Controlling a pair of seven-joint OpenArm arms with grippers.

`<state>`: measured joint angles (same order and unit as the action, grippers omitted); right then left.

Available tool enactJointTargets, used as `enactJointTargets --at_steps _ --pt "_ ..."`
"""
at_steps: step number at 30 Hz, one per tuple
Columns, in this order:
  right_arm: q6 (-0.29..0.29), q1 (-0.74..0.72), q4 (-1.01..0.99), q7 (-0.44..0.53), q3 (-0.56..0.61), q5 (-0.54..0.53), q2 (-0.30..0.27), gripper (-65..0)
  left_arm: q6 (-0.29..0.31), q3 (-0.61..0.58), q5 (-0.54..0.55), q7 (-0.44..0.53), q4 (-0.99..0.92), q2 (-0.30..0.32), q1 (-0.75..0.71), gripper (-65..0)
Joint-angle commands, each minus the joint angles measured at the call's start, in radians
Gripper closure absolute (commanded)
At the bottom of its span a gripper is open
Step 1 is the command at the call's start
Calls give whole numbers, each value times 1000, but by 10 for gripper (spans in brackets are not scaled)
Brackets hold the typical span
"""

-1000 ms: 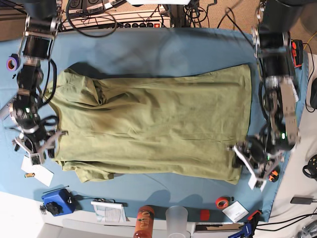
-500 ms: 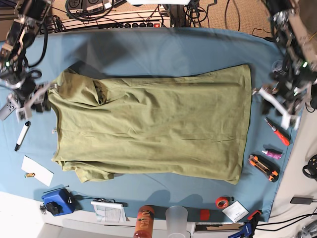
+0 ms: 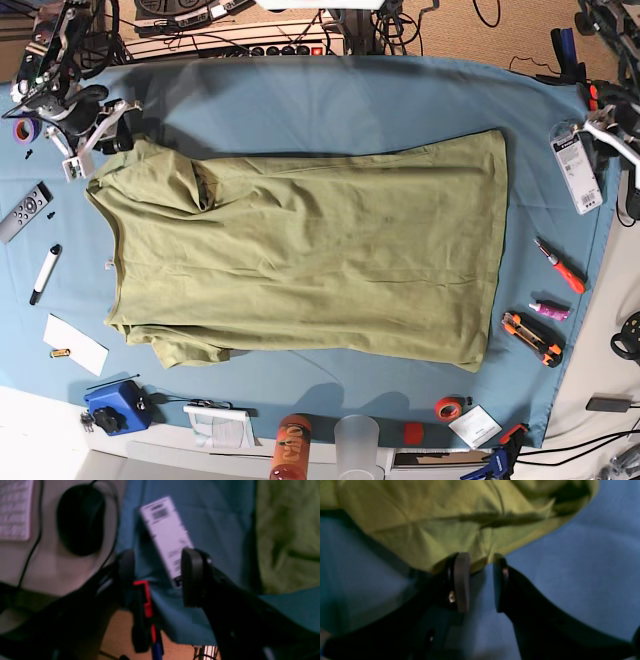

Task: Layout the t-shirt on the table in an organized manner, then fold the t-shirt properly
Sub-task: 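Open both grippers and lift them away from the shirt, then move the right gripper to the shoulder corner and grasp it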

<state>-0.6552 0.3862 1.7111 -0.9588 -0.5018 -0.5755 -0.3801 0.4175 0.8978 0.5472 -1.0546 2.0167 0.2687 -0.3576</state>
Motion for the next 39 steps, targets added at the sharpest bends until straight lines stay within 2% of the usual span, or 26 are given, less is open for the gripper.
enactJointTargets --at_steps 1,11,14,18,19,22,29,34,39 --pt "-3 -8 17 31 -8 -19 -18 -161 3 11 16 22 18 14 0 -283" --pt "-2 -92 17 31 -8 -38 -16 -161 5 10 94 22 18 14 0 -283" --pt "22 -104 17 31 -8 -38 -11 -161 34 10 94 22 18 14 0 -283" --pt "45 -104 15 18 -8 -34 8 -158 33 10 111 23 18 14 0 -283" --pt "47 -103 15 13 -8 -34 13 -140 33 10 114 23 18 14 0 -283" --pt "47 -103 15 1 -8 -34 21 0 33 10 120 23 18 14 0 -283" --pt "46 -69 30 -32 -22 -39 23 0 33 10 120 23 18 14 0 -283" --pt "44 12 119 -34 -98 -43 23 0 33 10 120 24 18 14 0 -283" --pt "27 38 158 -37 -181 -139 23 0 33 10 128 32 18 14 1 -283"
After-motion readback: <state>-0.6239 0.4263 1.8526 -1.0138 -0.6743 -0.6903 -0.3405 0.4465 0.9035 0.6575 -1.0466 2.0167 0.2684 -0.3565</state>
